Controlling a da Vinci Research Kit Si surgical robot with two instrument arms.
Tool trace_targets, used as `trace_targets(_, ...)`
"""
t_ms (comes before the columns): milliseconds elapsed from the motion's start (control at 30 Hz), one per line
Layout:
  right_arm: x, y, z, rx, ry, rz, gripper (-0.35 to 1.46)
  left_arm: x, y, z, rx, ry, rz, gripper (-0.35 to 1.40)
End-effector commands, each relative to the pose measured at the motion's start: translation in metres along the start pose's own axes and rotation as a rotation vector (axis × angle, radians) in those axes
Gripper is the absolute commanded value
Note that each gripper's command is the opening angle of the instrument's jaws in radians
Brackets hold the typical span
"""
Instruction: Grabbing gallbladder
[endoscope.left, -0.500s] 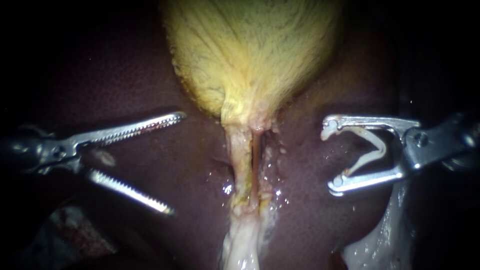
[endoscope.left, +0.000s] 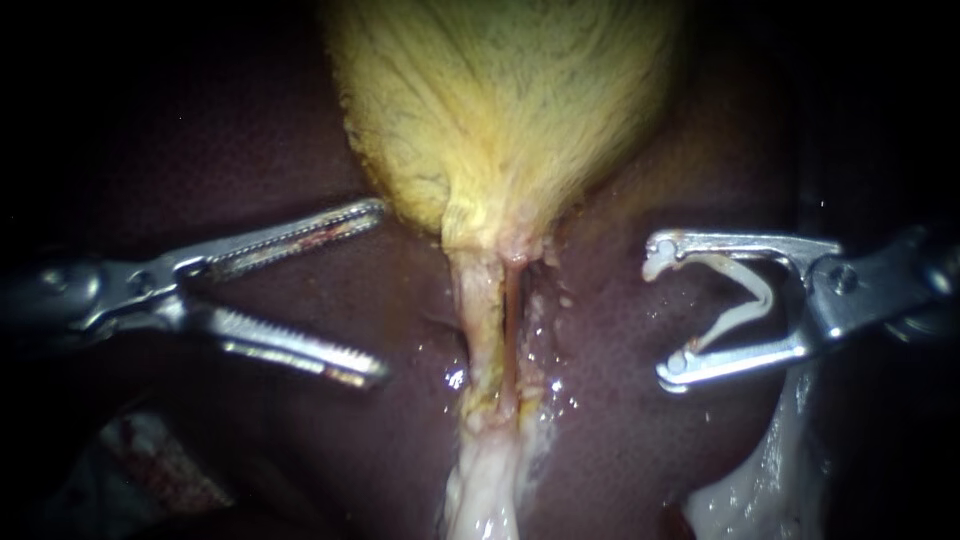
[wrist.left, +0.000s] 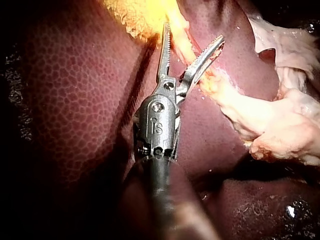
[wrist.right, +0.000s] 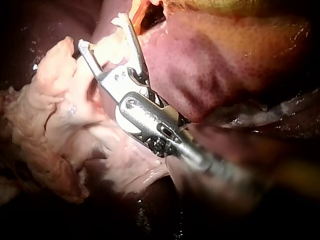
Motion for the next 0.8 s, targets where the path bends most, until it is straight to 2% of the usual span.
trace_targets(33,-0.0001,0.0001,0.0,-0.001,0.0,0.0,0.6,0.0002,0.0003,0.0006,-0.001,0.009,-0.012,0.62)
trace_targets(233,-0.0001,0.0,-0.0001,0.0,0.0,0.0,0.6,0.0006,0.0015,0.0035,-0.014,0.024,-0.019,0.57)
trace_targets(367,-0.0001,0.0,-0.0001,0.0,0.0,0.0,0.6,0.0006,0.0018,0.0049,-0.02,0.029,-0.032,0.46)
trace_targets(500,-0.0001,0.0,-0.0001,0.0,0.0,0.0,0.6,0.0007,0.002,0.0053,-0.022,0.04,-0.043,0.14)
trace_targets(533,-0.0001,0.0,-0.0001,0.0,0.0,0.0,0.6,0.0007,0.002,0.0053,-0.022,0.049,-0.049,0.02)
trace_targets(600,-0.0001,0.0,-0.0001,0.0,0.0,0.0,0.6,0.0007,0.0021,0.0052,-0.02,0.063,-0.06,-0.35)
trace_targets(800,-0.0001,0.0,-0.0001,0.0,0.0,0.0,0.6,0.0008,0.0021,0.0048,-0.018,0.086,-0.082,-0.35)
